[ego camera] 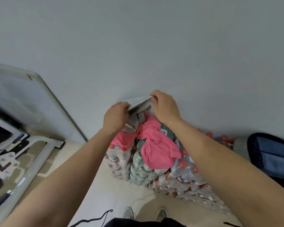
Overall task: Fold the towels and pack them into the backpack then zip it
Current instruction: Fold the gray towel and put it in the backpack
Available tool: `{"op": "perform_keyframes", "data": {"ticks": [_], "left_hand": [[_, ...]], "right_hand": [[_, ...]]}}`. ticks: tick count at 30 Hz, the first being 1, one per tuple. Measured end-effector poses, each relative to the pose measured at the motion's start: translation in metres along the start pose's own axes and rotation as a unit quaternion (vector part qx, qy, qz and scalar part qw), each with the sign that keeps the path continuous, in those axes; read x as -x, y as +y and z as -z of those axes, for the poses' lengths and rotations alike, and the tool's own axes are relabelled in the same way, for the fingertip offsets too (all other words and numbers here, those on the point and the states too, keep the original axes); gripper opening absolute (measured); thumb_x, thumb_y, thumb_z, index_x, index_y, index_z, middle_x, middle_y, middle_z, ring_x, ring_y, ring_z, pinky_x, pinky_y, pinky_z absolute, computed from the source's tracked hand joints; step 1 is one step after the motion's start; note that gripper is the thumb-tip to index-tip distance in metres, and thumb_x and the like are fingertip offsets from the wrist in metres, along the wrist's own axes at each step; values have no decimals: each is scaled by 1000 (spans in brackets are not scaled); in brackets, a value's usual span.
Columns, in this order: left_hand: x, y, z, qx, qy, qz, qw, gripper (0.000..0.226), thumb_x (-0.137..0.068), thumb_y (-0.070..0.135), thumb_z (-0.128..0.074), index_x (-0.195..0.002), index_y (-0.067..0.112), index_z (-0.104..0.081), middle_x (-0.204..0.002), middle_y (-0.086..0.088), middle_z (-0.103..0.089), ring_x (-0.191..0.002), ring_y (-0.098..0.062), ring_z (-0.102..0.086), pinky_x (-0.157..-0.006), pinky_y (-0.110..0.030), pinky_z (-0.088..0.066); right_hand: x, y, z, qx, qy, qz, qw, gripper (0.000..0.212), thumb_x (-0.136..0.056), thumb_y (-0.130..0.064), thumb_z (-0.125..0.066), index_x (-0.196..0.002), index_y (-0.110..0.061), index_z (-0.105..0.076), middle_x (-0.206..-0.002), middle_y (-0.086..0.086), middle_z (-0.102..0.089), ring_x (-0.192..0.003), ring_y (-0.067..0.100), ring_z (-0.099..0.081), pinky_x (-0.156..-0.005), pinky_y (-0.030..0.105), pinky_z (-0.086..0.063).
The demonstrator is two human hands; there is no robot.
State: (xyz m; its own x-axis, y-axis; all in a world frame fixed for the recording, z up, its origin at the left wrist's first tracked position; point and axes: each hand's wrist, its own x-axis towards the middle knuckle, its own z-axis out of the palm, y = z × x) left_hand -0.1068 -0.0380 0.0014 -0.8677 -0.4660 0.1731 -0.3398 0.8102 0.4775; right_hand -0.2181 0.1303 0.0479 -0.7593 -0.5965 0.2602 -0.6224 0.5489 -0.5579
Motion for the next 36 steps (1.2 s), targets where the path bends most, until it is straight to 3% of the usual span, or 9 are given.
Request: {"op": "perform_keyframes", "data": {"ticks": [5, 9, 14, 22, 27, 31, 34, 36], "left_hand": [[-20, 18, 25, 14, 34, 2, 999, 27, -86, 10, -53, -107, 20, -68, -101, -5, -69, -94, -30, -63, -74, -40, -51], [-42, 39, 57, 55, 69, -17, 996, 19, -92, 15, -54, -99, 22, -70, -93, 1, -72, -86, -22, -64, -71, -33, -48], [-69, 83, 89, 109, 117, -44, 986, 20, -91, 14, -56, -101, 22, -71, -91, 6, -71, -83, -14, -61, -71, -27, -43], [-113, 177, 134, 204, 187, -114, 954, 17, -96, 33, -54, -99, 23, -68, -85, 18, -63, -82, -8, -59, -73, -24, -44], [-105, 204, 96, 210, 112, -145, 960, 16, -97, 30, -55, -92, 21, -67, -81, 14, -64, -79, -11, -59, -70, -24, -44], [-81, 212, 42, 185, 2, -171, 968, 12, -94, 29, -60, -90, 24, -69, -84, 10, -69, -81, -11, -62, -73, -25, -45], [-59, 216, 4, 152, -92, -186, 966, 14, -93, 30, -62, -93, 22, -74, -89, 8, -73, -84, -10, -64, -77, -26, -46], [-46, 217, -18, 147, -149, -186, 960, 12, -90, 28, -66, -90, 22, -76, -88, 9, -73, -82, -8, -64, -77, -25, -48]], "right_hand": [[-21, 12, 55, -13, 96, -49, 994, 25, -100, -19, -44, -114, -13, -63, -107, 8, -69, -98, 27, -63, -84, 42, -51], [-30, 29, 97, -11, 164, -93, 982, 23, -99, -20, -44, -109, -14, -64, -104, 9, -69, -97, 31, -64, -83, 45, -52], [-31, 37, 145, 46, 217, -73, 972, 21, -99, -23, -43, -104, -15, -62, -105, 9, -67, -96, 32, -61, -79, 43, -51], [-37, 34, 242, 30, 330, -85, 940, 19, -99, -25, -44, -102, -18, -61, -103, 7, -67, -96, 31, -61, -77, 39, -48], [0, 72, 235, 100, 224, -162, 956, 17, -93, -28, -48, -92, -20, -61, -88, 4, -65, -81, 29, -58, -70, 35, -47], [42, 121, 194, 132, -5, -238, 962, 15, -89, -28, -49, -84, -21, -62, -85, 0, -64, -81, 25, -59, -68, 32, -48], [69, 143, 161, 73, -153, -248, 954, 23, -87, -30, -60, -106, -18, -65, -103, 0, -65, -93, 20, -59, -82, 33, -50], [82, 143, 143, -5, -143, -223, 964, 43, -85, -36, -69, -125, -21, -60, -113, -2, -59, -96, 15, -57, -85, 30, -47]]}}
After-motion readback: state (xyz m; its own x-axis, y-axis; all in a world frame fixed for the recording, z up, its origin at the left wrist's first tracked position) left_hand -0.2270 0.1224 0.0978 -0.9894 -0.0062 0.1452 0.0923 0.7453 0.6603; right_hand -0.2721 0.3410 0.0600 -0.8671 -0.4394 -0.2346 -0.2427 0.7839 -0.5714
